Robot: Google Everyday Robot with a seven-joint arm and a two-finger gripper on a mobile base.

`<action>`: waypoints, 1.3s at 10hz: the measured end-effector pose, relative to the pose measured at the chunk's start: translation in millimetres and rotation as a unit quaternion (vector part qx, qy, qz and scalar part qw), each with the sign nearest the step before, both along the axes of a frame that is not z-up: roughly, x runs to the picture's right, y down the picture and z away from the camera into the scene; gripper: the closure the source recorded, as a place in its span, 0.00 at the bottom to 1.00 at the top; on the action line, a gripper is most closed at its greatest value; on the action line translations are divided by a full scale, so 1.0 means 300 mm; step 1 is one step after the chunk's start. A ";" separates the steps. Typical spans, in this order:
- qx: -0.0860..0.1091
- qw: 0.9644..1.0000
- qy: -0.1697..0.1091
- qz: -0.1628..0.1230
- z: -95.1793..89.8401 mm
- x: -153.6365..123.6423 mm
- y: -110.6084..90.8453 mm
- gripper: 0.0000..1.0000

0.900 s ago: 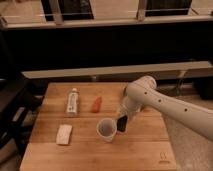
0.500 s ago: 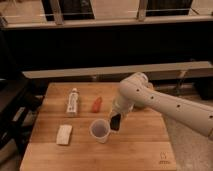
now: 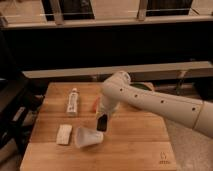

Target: Place the eraser on the white sponge

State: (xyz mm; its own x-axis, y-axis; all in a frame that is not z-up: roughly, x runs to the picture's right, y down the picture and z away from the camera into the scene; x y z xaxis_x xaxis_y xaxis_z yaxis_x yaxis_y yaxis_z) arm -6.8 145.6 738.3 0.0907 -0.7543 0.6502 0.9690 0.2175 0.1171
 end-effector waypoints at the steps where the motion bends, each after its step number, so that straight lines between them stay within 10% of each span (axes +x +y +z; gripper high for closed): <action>1: 0.000 1.000 -0.005 -0.005 -0.008 -0.046 -0.001 1.00; 13: -0.007 0.997 -0.060 -0.045 -0.004 -0.369 0.108 1.00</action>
